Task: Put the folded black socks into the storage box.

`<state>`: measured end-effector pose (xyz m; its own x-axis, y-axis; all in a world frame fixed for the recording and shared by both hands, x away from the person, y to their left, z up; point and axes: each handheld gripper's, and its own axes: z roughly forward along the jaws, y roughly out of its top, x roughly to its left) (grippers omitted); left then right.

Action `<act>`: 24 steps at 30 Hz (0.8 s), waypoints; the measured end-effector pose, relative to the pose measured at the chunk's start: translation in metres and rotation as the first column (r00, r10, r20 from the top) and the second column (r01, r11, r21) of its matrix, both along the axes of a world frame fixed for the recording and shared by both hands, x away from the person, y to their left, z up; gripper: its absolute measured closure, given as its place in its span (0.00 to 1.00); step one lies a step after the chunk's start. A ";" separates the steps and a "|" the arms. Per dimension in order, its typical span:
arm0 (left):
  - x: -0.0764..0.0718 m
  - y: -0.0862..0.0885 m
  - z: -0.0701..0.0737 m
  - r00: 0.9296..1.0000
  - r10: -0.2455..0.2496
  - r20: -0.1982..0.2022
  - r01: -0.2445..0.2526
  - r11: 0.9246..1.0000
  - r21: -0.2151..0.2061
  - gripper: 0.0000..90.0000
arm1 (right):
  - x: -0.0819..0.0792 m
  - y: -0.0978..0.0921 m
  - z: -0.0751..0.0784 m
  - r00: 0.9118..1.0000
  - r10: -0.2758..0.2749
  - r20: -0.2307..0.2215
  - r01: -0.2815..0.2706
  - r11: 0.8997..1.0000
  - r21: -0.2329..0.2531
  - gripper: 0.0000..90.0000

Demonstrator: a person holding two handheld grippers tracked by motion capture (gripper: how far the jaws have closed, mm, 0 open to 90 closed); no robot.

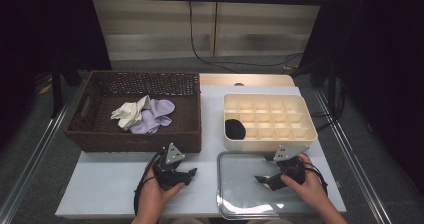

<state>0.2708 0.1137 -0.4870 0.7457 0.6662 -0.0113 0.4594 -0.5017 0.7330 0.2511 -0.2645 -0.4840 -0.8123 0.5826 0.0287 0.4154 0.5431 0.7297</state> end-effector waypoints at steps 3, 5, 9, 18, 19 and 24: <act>0.000 0.000 0.000 1.000 -0.001 0.000 0.001 1.000 0.000 0.31 | -0.002 0.000 0.000 1.000 -0.009 0.004 0.009 1.000 -0.004 0.18; 0.000 0.000 0.000 1.000 -0.002 -0.002 0.002 1.000 0.000 0.31 | -0.001 0.000 0.000 1.000 -0.009 0.002 0.009 1.000 -0.002 0.18; 0.001 0.000 0.000 1.000 -0.017 -0.013 0.017 1.000 -0.007 0.28 | -0.002 0.000 0.000 1.000 -0.007 0.009 0.007 1.000 -0.001 0.18; 0.003 0.004 0.000 0.999 -0.010 -0.036 0.008 0.999 -0.046 0.27 | -0.002 0.000 -0.001 1.000 -0.008 0.011 0.008 1.000 0.000 0.18; 0.002 0.004 0.000 0.999 -0.007 -0.043 0.005 0.999 -0.049 0.27 | -0.002 0.000 -0.001 1.000 -0.007 0.012 0.007 1.000 -0.001 0.18; 0.005 0.008 0.005 0.997 0.015 -0.073 -0.015 1.000 -0.003 0.18 | -0.002 0.000 -0.001 1.000 -0.007 0.010 0.007 1.000 0.001 0.18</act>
<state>0.2754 0.1222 -0.4824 0.7327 0.6772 -0.0681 0.5194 -0.4917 0.6989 0.2493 -0.2649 -0.4847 -0.8085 0.5882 0.0212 0.4116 0.5393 0.7347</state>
